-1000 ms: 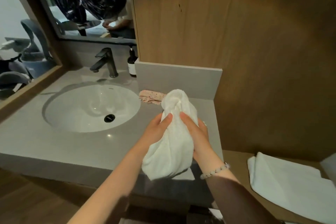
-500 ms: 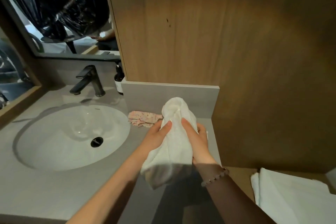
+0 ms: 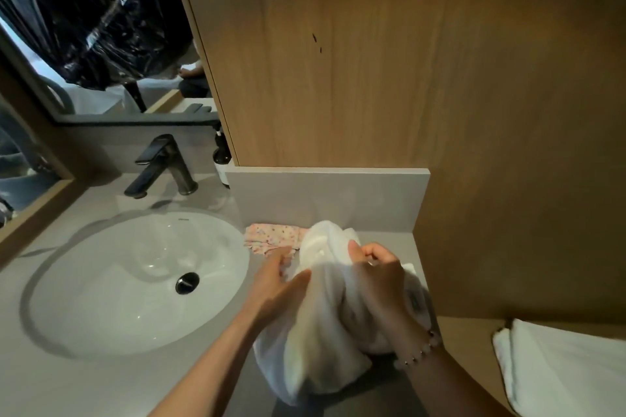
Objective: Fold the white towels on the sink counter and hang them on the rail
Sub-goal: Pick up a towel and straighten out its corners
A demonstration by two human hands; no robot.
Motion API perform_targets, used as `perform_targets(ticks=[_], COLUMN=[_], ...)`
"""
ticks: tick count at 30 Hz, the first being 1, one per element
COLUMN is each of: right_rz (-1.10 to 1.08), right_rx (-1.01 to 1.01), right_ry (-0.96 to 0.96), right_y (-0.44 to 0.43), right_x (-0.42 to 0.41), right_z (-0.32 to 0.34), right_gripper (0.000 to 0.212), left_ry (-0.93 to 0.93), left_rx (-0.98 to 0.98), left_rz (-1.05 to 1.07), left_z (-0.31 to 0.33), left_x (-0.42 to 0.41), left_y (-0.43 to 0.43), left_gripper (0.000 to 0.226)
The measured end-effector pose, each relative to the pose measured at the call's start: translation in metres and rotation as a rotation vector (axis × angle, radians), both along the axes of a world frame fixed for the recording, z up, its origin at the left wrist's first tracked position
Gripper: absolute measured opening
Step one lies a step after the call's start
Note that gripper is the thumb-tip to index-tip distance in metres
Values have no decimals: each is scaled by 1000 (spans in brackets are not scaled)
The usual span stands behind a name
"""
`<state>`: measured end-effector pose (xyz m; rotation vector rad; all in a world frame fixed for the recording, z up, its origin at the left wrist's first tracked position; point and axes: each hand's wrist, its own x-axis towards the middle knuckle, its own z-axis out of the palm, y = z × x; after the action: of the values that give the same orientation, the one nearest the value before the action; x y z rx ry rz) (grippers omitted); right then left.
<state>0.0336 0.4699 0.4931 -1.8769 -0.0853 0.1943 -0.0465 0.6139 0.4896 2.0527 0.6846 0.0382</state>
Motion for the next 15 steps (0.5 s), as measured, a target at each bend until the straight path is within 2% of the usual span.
perform_targets(ticks=[2,5,7,10,11,13,15], right_rz=[18,51,79,135,163,231,373], right_rx=[-4,46,103,71,46,-61,-411], right_ry=[-74,-102,-93,-116,-130,-150,-231], right_y=[5,13,19,17,14,3,-10], right_x=[1,2,2,2,3,11,19], right_z=[5,17,24,26,24,18,15], right_gripper=[31,27,25,24,24,33,56], left_ry=[-101,-258,-255,-282,-303,-339,-365], left_rx=[235,452,445,323,288,238,222], left_rz=[8,-259,-341,-298,-274,-205,-127], left_z=[19,54,57,45,42,38,34], left_x=[2,15,24,28,26,22,18], left_y=[8,4,4,15,20,28,37], left_gripper=[83,88,69,20,15,21,21])
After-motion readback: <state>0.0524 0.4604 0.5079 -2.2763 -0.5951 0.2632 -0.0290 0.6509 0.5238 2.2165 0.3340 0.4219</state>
